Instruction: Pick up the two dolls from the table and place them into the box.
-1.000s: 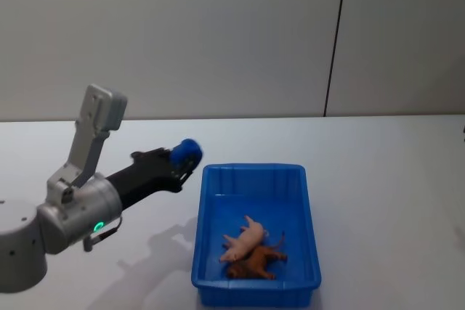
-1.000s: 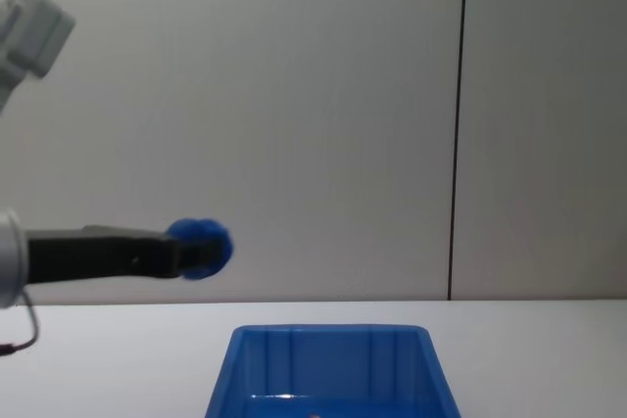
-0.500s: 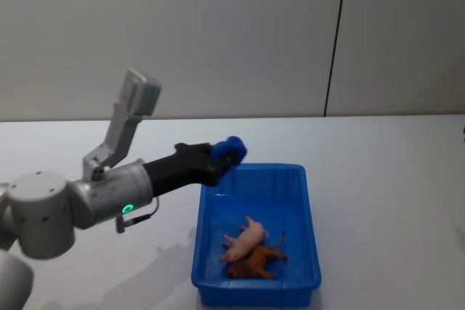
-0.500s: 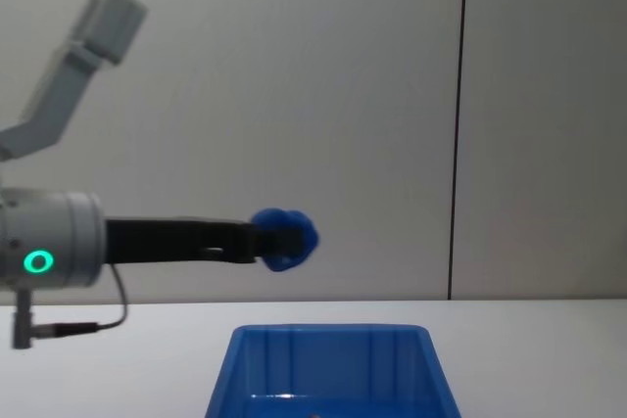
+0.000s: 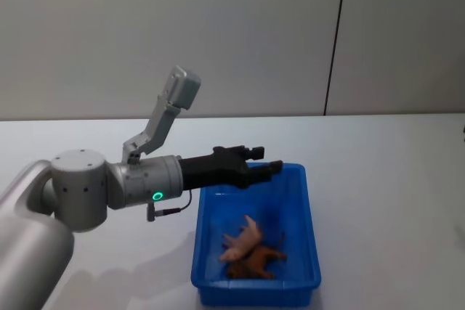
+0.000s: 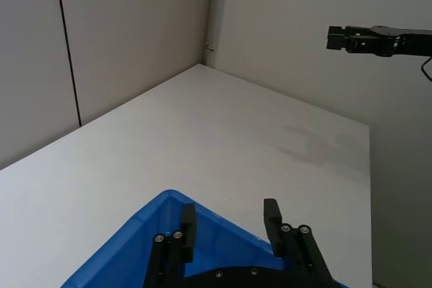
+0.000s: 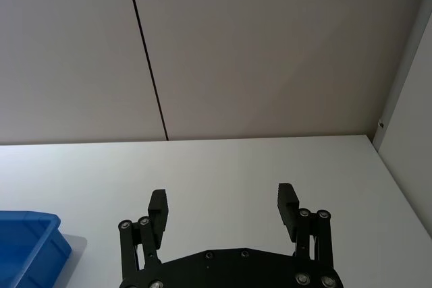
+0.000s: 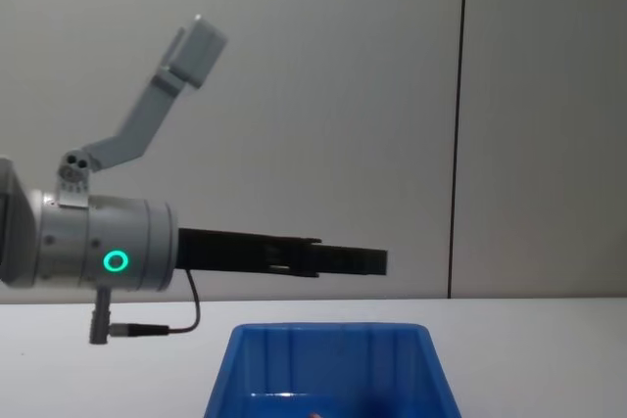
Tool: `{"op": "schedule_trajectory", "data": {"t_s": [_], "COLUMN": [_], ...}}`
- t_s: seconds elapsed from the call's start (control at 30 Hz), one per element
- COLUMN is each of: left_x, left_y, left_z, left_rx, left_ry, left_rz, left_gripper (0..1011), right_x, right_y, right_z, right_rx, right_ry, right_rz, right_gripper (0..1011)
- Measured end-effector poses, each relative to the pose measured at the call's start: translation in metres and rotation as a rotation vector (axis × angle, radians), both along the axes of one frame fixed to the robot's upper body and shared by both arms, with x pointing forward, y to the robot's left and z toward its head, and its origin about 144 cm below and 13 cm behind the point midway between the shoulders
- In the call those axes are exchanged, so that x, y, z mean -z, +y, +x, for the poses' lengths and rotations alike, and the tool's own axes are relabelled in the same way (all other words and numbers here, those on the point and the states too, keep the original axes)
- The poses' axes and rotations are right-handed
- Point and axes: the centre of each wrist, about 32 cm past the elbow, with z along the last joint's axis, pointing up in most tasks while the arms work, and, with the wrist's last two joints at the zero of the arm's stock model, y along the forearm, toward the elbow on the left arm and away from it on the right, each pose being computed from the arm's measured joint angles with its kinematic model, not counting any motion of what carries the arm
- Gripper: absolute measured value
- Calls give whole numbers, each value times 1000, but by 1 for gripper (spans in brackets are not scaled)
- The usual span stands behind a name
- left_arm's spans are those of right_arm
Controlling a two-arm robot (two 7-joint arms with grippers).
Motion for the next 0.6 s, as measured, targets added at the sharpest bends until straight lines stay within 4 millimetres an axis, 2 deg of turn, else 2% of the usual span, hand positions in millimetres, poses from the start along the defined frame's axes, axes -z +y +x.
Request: {"op": "schedule_trajectory", "data": {"t_s": [0.03, 0.2, 0.23, 0.4, 0.43, 0.6], "left_x": [0, 0, -1, -3, -3, -5], "left_y": [-1, -3, -3, -2, -2, 1], "left_z": [1, 4, 3, -1, -2, -11], "left_rx": [4, 13, 9, -19, -26, -80], "left_ry": [2, 4, 0, -21, -25, -61], "left_rz": [0, -1, -1, -3, -3, -5], "left_gripper": [597, 746, 810, 926, 977, 1001], "right_x": [0, 0, 0, 0, 0, 0], "right_y": [0, 0, 0, 0, 0, 0], "right_z": [0, 0, 0, 0, 0, 0], "right_rx": [0, 0, 0, 0, 0, 0], "right_ry": [0, 0, 0, 0, 0, 0], "right_rz": [0, 0, 0, 0, 0, 0], "right_gripper": [1001, 1001, 1001, 1001, 1001, 1001]}}
